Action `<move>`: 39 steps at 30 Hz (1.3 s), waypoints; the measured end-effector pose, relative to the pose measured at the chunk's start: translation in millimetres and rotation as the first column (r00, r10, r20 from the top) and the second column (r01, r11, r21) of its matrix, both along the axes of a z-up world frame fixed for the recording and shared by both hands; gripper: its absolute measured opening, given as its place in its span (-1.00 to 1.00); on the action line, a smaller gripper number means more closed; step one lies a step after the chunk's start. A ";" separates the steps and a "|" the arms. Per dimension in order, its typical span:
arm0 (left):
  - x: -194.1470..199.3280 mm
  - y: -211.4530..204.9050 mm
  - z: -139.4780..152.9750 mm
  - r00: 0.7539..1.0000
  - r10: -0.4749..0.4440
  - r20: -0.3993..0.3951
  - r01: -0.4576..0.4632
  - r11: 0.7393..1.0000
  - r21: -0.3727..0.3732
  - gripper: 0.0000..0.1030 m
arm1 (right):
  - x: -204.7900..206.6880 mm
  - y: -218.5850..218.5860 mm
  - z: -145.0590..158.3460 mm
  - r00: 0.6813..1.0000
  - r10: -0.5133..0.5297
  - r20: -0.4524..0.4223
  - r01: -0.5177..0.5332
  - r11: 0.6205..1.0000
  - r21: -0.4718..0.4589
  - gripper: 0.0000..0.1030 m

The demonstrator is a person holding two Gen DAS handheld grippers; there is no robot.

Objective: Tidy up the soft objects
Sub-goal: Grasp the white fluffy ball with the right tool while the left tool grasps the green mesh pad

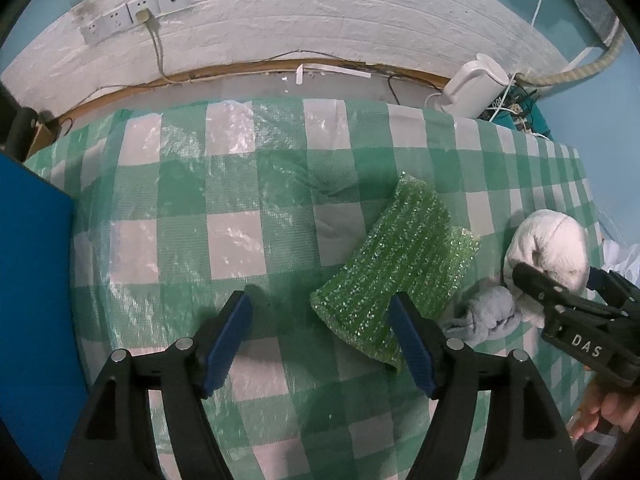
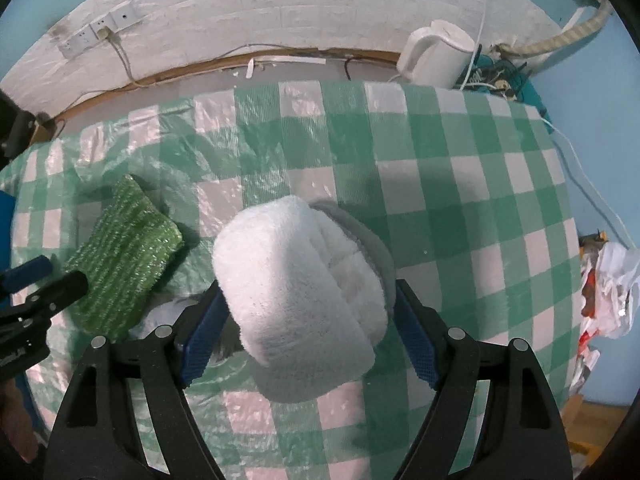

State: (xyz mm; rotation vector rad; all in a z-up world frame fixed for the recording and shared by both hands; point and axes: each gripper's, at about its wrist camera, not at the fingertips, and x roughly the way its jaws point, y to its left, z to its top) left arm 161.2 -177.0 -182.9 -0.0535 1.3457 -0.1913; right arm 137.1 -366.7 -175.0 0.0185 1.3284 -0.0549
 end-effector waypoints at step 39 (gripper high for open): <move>-31.7 1.5 44.7 0.982 -0.072 0.173 0.068 0.997 0.030 -0.86 | -28.9 23.5 31.8 0.999 0.027 0.041 -0.028 0.999 0.021 0.11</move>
